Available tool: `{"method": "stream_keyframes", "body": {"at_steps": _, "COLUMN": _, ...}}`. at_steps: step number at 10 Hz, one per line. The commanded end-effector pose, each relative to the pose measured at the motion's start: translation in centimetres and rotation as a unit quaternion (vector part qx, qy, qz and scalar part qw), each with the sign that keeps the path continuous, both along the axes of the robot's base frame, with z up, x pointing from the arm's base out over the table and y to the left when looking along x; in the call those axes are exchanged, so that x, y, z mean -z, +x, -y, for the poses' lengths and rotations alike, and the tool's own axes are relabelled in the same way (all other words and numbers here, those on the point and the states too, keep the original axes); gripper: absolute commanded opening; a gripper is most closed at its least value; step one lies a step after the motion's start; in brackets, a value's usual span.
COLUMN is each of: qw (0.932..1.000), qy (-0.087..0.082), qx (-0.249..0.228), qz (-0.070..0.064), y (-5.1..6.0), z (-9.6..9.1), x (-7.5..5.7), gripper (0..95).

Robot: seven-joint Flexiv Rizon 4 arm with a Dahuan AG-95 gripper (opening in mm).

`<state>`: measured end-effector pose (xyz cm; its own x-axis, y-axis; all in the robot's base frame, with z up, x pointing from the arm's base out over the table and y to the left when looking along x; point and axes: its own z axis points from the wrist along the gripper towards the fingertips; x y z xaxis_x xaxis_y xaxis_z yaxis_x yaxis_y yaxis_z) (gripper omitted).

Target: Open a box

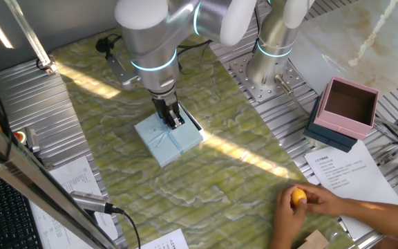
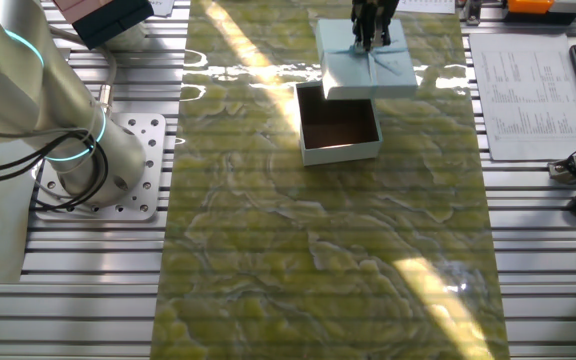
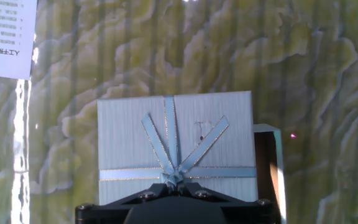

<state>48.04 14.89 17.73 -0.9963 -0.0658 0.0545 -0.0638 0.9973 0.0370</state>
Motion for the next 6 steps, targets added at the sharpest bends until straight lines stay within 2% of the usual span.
{"method": "stream_keyframes", "body": {"at_steps": 1, "qw": 1.0000, "qy": 0.000, "qx": 0.001, "qz": -0.001, "y": -0.15, "z": -0.55, "x": 0.39, "gripper": 0.0}}
{"method": "stream_keyframes", "body": {"at_steps": 3, "qw": 1.0000, "qy": 0.001, "qx": -0.001, "qz": -0.001, "y": -0.20, "z": -0.82, "x": 0.51, "gripper": 0.0}}
{"method": "stream_keyframes", "body": {"at_steps": 4, "qw": 1.0000, "qy": -0.009, "qx": 0.002, "qz": 0.002, "y": -0.20, "z": -0.82, "x": 0.51, "gripper": 0.0}}
{"method": "stream_keyframes", "body": {"at_steps": 5, "qw": 0.9996, "qy": -0.024, "qx": -0.015, "qz": 0.003, "y": -0.20, "z": -0.82, "x": 0.51, "gripper": 0.0}}
{"method": "stream_keyframes", "body": {"at_steps": 6, "qw": 0.9991, "qy": -0.021, "qx": -0.035, "qz": 0.004, "y": -0.20, "z": -0.82, "x": 0.51, "gripper": 0.0}}
